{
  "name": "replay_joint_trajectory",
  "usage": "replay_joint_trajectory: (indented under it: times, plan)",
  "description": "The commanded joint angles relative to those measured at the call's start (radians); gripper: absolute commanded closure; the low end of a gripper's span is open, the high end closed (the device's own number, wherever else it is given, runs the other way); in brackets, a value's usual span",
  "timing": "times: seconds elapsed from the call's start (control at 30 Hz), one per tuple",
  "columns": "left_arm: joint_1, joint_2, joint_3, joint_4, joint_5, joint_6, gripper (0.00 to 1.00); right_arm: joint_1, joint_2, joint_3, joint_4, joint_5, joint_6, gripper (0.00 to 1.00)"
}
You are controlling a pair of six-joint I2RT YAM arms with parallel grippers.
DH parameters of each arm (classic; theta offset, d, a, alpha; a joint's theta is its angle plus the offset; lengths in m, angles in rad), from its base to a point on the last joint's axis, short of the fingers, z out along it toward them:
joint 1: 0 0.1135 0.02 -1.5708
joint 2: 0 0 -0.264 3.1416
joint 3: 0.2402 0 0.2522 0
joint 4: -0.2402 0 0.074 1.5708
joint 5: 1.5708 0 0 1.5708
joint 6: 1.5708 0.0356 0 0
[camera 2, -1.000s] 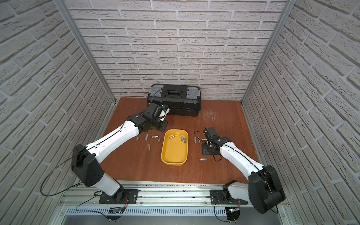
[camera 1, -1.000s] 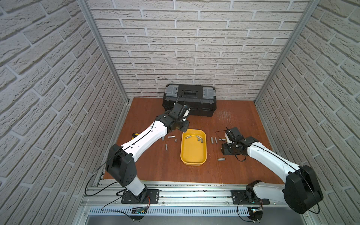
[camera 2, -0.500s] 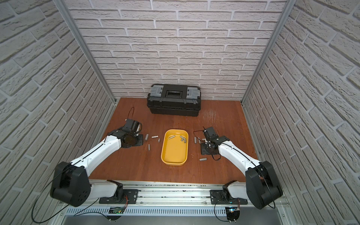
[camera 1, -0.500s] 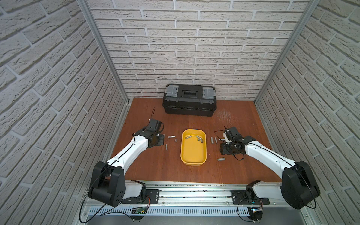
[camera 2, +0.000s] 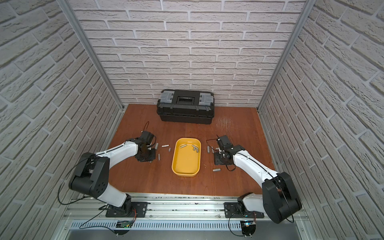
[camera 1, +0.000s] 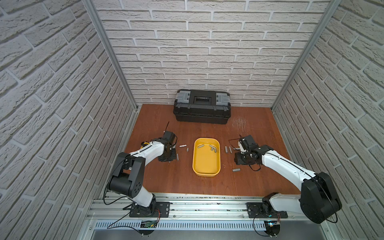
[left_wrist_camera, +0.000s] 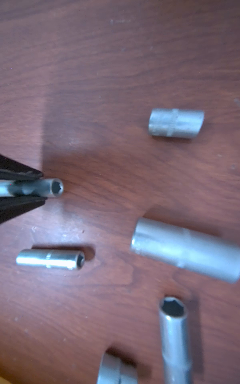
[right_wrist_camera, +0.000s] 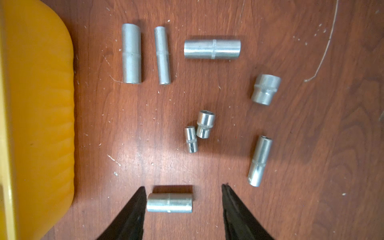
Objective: Take out the socket from the storage box
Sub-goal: Place the socket head at the center of the board.
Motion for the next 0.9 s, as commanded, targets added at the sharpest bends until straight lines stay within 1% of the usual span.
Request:
replay_joint_trajectory:
  times: [0.0, 0.13, 0.33, 0.4, 0.47, 0.6, 0.7, 0.87]
  plan:
    - [0.006, 0.009, 0.027, 0.035, 0.007, -0.01, 0.82, -0.006, -0.023, -0.001, 0.002, 0.012, 0.002, 0.41]
    - [0.006, 0.024, 0.026, 0.042, 0.014, -0.006, 0.82, -0.006, -0.018, 0.008, -0.003, 0.009, 0.0, 0.41]
    - [0.006, 0.032, 0.025, 0.045, 0.019, -0.007, 0.78, -0.006, -0.013, 0.021, -0.009, 0.01, -0.004, 0.41]
    - [0.006, 0.031, 0.023, 0.045, 0.019, -0.006, 0.75, -0.006, -0.011, 0.022, -0.012, 0.007, -0.003, 0.41]
    - [0.006, 0.022, 0.024, 0.04, 0.016, -0.007, 0.7, -0.006, -0.012, 0.025, -0.013, 0.002, -0.004, 0.41]
    - [0.005, -0.037, 0.029, 0.021, 0.0, -0.019, 0.66, -0.004, -0.017, 0.055, -0.025, -0.005, -0.013, 0.42]
    - [0.005, -0.1, 0.038, 0.003, -0.023, -0.034, 0.59, 0.006, -0.016, 0.099, -0.032, -0.01, -0.028, 0.43]
    - [0.009, -0.186, 0.026, 0.001, -0.036, -0.056, 0.38, 0.058, 0.026, 0.203, -0.017, -0.018, -0.066, 0.44]
